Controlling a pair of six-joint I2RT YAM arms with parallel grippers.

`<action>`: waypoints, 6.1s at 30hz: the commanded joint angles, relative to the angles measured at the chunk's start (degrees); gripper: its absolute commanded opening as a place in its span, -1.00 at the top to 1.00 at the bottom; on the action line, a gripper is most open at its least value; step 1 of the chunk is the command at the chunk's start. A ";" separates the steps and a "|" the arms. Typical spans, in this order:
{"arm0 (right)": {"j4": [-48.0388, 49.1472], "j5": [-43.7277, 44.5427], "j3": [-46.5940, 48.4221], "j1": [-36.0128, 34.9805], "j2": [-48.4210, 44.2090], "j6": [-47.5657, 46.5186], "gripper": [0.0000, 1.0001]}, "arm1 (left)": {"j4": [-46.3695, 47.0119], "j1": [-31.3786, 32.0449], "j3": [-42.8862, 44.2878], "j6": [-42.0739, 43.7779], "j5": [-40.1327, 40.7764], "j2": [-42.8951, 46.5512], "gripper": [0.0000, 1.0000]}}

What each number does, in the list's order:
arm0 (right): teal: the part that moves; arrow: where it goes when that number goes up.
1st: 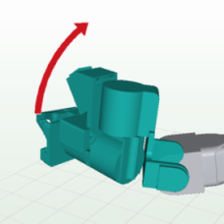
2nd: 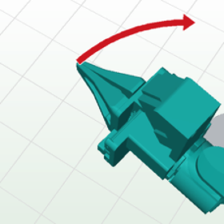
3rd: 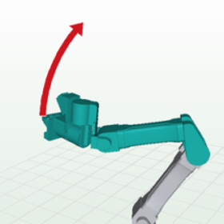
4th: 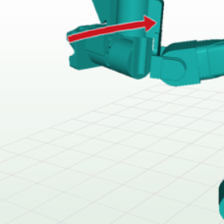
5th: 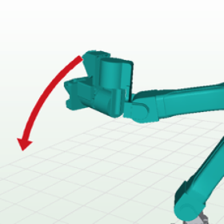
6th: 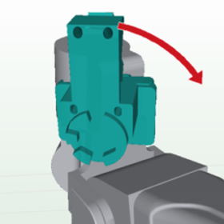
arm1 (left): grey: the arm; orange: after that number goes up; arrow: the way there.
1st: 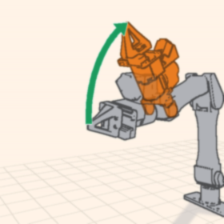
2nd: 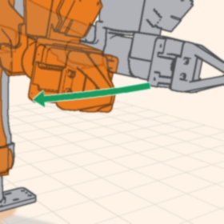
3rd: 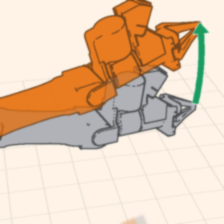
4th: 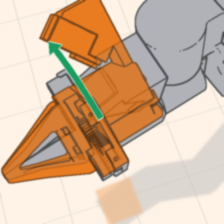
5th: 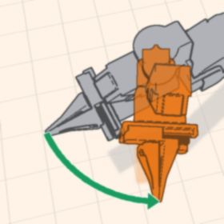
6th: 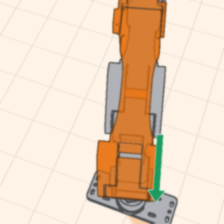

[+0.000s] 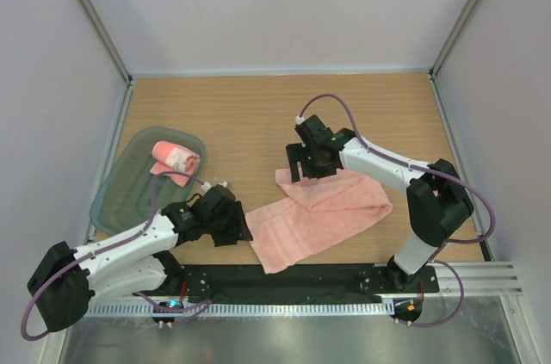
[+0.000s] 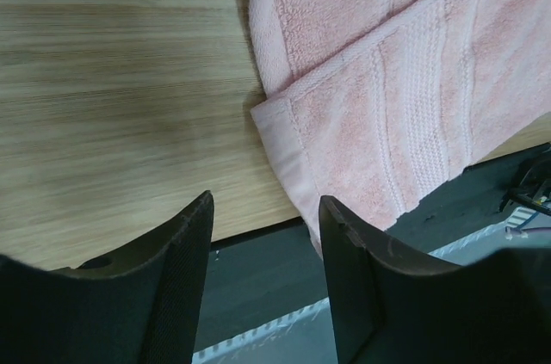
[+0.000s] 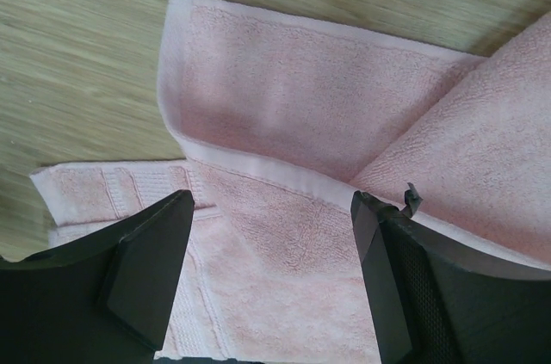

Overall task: Roll the towels
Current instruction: Flatten the towel

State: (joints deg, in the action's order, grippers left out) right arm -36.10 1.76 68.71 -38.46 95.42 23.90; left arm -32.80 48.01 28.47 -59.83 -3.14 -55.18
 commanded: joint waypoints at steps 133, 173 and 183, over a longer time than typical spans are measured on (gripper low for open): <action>-11.80 10.46 43.09 35.65 39.32 -4.39 0.28 | -2.27 -0.90 6.69 7.54 12.81 1.92 1.00; -1.35 -0.61 -16.66 61.03 -37.58 11.42 -0.77 | -14.48 -29.81 27.79 26.62 -0.73 9.55 -0.27; 10.58 -15.90 -12.29 62.90 -33.90 19.08 -0.75 | -15.82 -29.73 25.41 23.54 1.75 15.02 -0.76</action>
State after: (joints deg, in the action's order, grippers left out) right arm -35.18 -7.01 53.63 25.06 60.10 39.64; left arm -50.85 18.31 53.78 -34.68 -0.60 -37.58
